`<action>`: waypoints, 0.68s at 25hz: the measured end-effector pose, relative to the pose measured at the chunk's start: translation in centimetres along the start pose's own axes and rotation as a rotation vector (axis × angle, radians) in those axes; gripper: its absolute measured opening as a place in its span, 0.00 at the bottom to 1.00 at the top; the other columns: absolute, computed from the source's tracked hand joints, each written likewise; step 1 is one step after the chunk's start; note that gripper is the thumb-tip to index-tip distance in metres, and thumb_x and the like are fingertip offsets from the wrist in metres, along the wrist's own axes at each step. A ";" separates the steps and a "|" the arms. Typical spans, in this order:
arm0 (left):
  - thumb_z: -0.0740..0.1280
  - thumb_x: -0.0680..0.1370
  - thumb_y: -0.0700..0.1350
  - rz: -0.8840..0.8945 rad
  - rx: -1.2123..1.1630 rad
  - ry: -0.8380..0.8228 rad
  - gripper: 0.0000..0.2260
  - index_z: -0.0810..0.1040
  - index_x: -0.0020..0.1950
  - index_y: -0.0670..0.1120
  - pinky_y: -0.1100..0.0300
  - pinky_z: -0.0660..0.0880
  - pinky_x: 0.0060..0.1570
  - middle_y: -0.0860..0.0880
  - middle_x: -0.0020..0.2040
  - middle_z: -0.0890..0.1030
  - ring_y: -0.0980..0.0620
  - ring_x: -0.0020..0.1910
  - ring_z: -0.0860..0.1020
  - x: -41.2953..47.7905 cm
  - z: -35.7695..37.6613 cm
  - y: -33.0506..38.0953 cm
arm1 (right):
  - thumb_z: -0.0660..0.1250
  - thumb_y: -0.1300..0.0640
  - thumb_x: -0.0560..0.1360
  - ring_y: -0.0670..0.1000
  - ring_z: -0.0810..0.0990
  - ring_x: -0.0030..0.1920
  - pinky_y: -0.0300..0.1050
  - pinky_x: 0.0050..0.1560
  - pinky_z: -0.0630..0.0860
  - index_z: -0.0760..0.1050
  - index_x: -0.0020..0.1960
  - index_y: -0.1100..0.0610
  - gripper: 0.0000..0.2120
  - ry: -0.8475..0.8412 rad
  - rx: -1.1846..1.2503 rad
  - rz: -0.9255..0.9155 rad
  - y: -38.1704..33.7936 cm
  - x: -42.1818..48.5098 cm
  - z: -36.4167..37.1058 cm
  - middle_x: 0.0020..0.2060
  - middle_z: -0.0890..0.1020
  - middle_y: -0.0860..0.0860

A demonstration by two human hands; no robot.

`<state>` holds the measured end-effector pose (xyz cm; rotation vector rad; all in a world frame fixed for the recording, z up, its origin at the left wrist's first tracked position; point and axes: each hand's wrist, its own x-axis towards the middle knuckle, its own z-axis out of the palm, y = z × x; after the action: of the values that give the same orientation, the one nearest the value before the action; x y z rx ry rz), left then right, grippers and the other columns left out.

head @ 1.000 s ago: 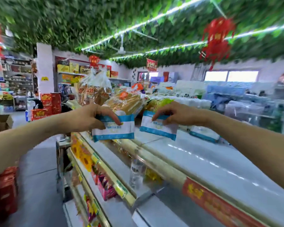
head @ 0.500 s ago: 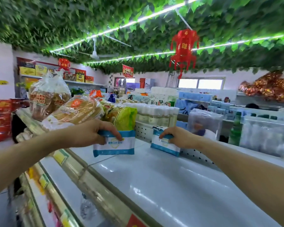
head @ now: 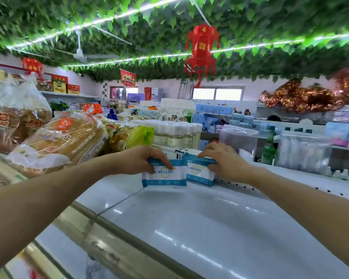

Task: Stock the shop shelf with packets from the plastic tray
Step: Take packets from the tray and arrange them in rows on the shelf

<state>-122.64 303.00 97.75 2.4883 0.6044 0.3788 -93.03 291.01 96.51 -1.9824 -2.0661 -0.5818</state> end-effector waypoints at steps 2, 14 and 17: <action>0.67 0.79 0.31 0.066 0.049 -0.033 0.26 0.85 0.54 0.65 0.59 0.82 0.57 0.56 0.69 0.74 0.49 0.65 0.75 3.0 0.6 -0.1 | 0.70 0.56 0.78 0.52 0.70 0.66 0.57 0.69 0.68 0.74 0.69 0.40 0.22 0.028 -0.039 0.035 0.5 -1.8 -1.6 0.65 0.74 0.45; 0.70 0.76 0.29 0.443 0.260 0.001 0.21 0.86 0.54 0.56 0.62 0.65 0.66 0.55 0.65 0.77 0.58 0.63 0.71 11.7 4.1 -0.8 | 0.73 0.57 0.76 0.48 0.75 0.59 0.55 0.60 0.74 0.77 0.64 0.41 0.20 0.035 -0.200 0.145 -0.1 -9.9 -7.2 0.59 0.78 0.42; 0.71 0.77 0.33 0.441 0.371 0.080 0.22 0.84 0.51 0.63 0.55 0.63 0.68 0.60 0.69 0.72 0.55 0.65 0.65 12.7 4.7 -1.4 | 0.73 0.56 0.76 0.48 0.75 0.59 0.54 0.60 0.74 0.77 0.64 0.40 0.20 0.020 -0.214 0.125 -0.7 -9.9 -7.4 0.59 0.78 0.42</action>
<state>-110.37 308.24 94.91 2.9767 0.1534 0.5761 -93.89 278.85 98.88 -2.1927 -1.9209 -0.8232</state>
